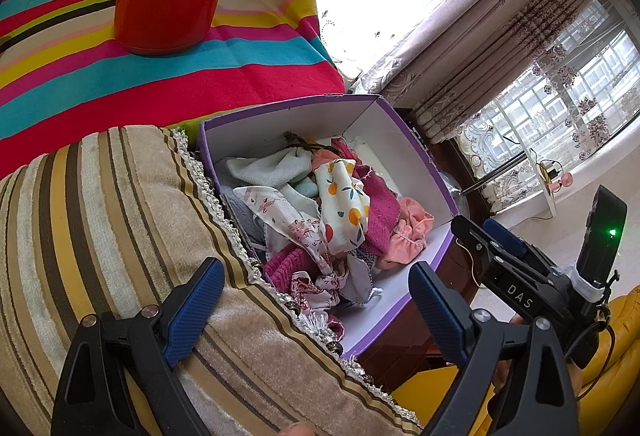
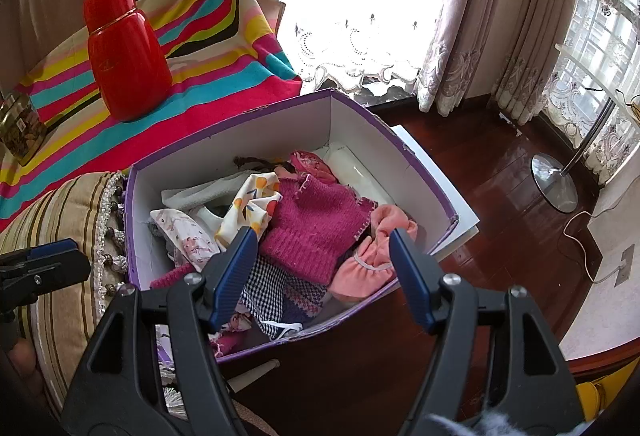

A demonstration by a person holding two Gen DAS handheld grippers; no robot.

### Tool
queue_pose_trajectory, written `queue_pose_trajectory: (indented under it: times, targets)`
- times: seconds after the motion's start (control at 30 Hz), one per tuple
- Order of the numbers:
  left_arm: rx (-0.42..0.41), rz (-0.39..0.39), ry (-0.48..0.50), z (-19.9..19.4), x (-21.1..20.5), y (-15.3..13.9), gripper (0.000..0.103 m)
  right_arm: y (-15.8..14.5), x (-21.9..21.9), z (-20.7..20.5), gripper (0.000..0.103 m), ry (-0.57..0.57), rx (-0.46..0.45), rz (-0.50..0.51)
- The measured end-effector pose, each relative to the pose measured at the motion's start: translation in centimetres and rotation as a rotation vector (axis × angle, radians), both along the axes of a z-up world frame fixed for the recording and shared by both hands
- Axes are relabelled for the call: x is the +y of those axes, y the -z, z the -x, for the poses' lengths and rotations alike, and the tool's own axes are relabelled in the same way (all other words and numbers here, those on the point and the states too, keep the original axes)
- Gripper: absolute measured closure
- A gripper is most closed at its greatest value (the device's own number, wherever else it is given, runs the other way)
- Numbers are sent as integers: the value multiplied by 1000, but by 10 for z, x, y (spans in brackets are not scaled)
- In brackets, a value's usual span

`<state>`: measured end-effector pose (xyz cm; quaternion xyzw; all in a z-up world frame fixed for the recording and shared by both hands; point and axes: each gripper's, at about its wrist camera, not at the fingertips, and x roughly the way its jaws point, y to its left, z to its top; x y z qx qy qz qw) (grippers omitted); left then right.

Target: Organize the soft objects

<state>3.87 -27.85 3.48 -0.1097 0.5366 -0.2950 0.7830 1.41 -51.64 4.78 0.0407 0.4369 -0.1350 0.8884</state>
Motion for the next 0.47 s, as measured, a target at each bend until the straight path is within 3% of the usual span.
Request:
queue_pose_trajectory:
  times: [0.47]
  targets:
    - [-28, 4, 32, 2, -5, -1, 3, 5, -3, 1, 31, 10, 8, -11]
